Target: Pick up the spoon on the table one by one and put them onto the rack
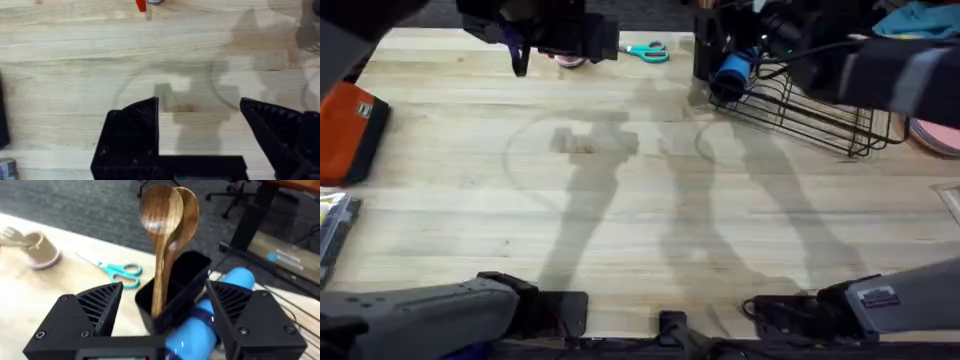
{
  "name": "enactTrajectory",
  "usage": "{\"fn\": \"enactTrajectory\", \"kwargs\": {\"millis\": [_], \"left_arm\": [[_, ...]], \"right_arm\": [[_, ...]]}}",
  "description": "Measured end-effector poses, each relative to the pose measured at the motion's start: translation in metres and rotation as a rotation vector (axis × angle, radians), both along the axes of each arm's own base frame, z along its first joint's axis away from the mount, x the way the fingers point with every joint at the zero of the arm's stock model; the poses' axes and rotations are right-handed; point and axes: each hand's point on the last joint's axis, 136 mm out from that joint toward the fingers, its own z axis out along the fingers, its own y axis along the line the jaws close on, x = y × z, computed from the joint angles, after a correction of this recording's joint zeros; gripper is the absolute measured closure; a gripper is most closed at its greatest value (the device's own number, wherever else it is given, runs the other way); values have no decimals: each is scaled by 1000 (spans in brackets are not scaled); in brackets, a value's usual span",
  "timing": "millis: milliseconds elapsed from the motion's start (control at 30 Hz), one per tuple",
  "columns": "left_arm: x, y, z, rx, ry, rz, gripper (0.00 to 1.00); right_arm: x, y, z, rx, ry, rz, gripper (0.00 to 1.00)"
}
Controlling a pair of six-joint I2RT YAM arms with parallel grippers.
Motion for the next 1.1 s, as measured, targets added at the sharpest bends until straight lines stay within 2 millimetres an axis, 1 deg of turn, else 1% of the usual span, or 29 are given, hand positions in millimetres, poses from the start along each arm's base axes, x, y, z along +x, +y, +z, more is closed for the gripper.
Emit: {"fn": "enactTrajectory", "kwargs": {"millis": [167,500,533,633,667,867,967,1067,1100], "left_arm": [[0,0,0,0,0,0,7],[0,0,0,0,0,0,7],[0,0,0,0,0,0,7],[0,0,0,0,0,0,7],[0,0,0,0,0,0,7],[0,0,0,0,0,0,7],[0,0,0,0,0,0,7],[0,0,0,0,0,0,7],[0,0,0,0,0,0,7]], "right_arm": [[-34,-8,16,-20,87,0,8],[-120,-28,31,-62,268,0,8],[-143,-33,38,-67,292,0,8],[-164,-38,41,-74,318,0,8],[-183,-44,42,-85,345,-11,8],[-206,-63,44,-120,365,-82,8],[-213,-69,45,-131,370,-102,8],[-216,-71,41,-140,388,-113,8],[-220,-74,36,-150,414,-120,8]]}}
